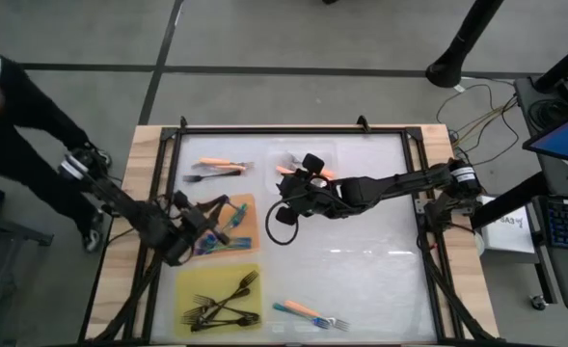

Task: Sort silverware by color (type)
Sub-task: Put the blue fork into the orange bin

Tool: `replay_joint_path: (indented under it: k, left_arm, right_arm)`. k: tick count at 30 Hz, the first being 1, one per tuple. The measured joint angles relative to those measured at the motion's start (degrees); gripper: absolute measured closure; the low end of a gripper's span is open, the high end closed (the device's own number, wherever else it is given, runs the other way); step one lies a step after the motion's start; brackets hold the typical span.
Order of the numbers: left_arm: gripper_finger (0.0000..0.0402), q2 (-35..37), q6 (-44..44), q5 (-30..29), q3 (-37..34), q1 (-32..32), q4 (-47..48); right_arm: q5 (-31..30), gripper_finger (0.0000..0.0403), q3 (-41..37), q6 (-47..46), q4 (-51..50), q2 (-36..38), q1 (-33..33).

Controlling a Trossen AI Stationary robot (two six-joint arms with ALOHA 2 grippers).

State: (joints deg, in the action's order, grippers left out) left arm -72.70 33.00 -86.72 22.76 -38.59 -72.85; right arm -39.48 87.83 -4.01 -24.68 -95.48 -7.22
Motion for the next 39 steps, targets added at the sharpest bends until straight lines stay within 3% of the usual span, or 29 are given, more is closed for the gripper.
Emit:
replay_joint_path:
  k: [5, 11, 19, 23, 30, 39]
  left_arm:
    - [0.0401, -2.09, 3.06, 10.48, 0.29, 0.06, 0.29]
    - [0.0401, -1.70, 9.78, 6.77, 1.96, 0.17, 0.99]
    - [0.0401, -0.30, 21.60, 11.29, 8.80, 3.16, 1.91]
    - [0.0401, -0.27, 20.52, 13.82, 12.20, 5.88, 10.94]
    - [0.0401, -0.30, -0.87, 23.19, 21.32, 10.38, 47.14]
    - [0.0402, -0.32, -41.07, 36.97, 40.66, 14.27, 115.13]
  right_arm:
    - [-0.05, 0.0273, 0.00, -0.07, 0.06, 0.00, 0.02]
    - [-0.11, 0.0273, 0.00, -0.09, 0.10, 0.00, 0.02]
    - [-0.16, 0.0273, -0.02, -0.61, 2.12, 0.00, 0.84]
    - [-0.18, 0.0273, -0.02, -0.64, 3.12, 0.00, 1.03]
    - [-0.16, 0.0273, -0.02, -1.28, 3.12, -0.02, 1.03]
    - [-0.14, 0.0273, -0.02, -1.55, 3.05, -0.26, 1.03]
